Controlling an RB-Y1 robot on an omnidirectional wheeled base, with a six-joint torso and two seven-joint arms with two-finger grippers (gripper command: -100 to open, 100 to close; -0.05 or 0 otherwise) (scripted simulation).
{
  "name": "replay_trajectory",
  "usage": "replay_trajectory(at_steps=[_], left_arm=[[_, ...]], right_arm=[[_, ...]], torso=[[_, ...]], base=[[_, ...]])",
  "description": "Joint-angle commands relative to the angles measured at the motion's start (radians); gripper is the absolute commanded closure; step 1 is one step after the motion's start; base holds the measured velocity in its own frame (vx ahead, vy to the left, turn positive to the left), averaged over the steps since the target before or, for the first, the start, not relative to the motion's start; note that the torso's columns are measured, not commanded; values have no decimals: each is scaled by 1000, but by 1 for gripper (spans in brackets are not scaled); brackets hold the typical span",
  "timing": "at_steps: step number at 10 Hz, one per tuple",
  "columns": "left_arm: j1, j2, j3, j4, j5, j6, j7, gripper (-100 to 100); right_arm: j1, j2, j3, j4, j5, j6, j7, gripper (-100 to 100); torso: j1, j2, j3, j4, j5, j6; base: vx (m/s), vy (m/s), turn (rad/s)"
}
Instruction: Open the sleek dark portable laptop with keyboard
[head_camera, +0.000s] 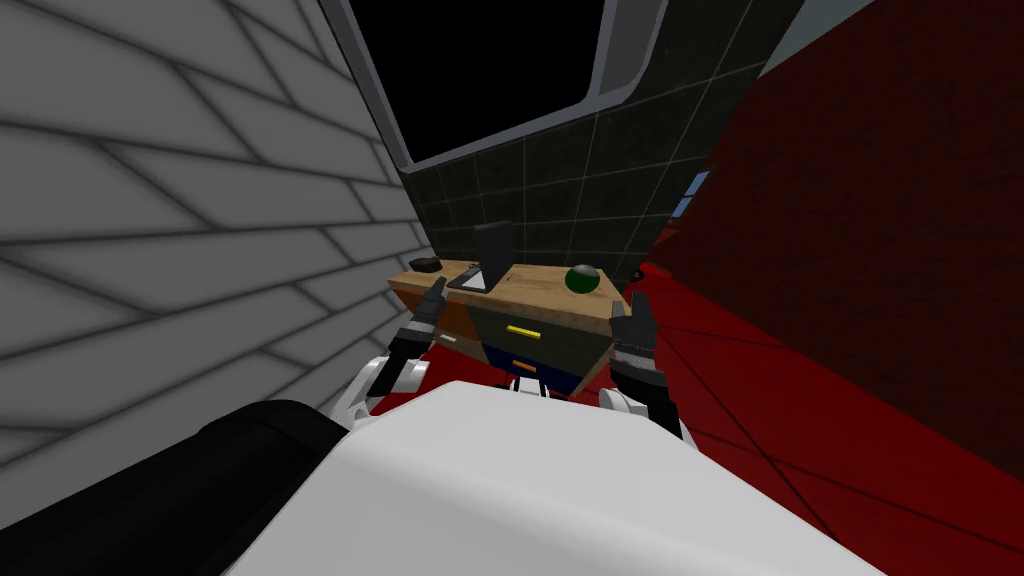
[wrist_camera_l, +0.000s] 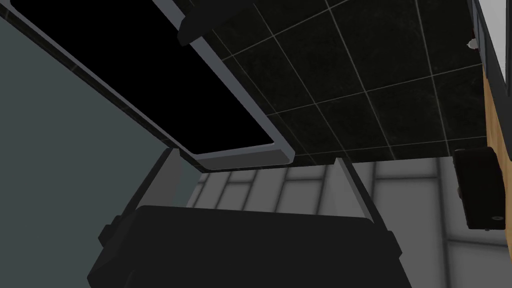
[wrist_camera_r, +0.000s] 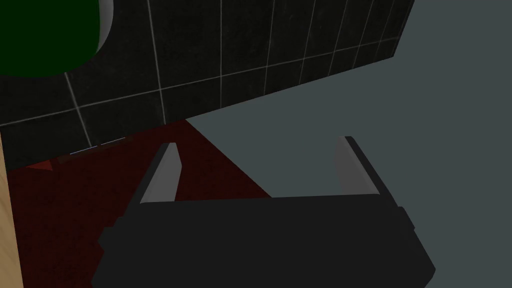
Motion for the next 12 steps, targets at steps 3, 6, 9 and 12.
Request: replay_trajectory(at_steps=[3, 6, 9, 12], left_arm=[[20, 67, 40, -1, -15, 108, 31, -100], [34, 131, 72, 2, -26, 189, 56, -100], [48, 205, 107, 9, -38, 276, 83, -100], [63, 286, 144, 17, -51, 370, 112, -100]], right_arm=[[0, 0, 0, 0, 0, 0, 0, 0], [0, 0, 0, 0, 0, 0, 0, 0], [0, 0, 0, 0, 0, 0, 0, 0], [0, 0, 0, 0, 0, 0, 0, 0]], torso=[[1, 0, 0, 0, 0, 0], [-1, 1, 0, 0, 0, 0], [0, 0, 0, 0, 0, 0], [-1, 0, 0, 0, 0, 0]], base=[[3, -29, -85], [3, -45, -147], [5, -47, -146], [7, -55, -168]])
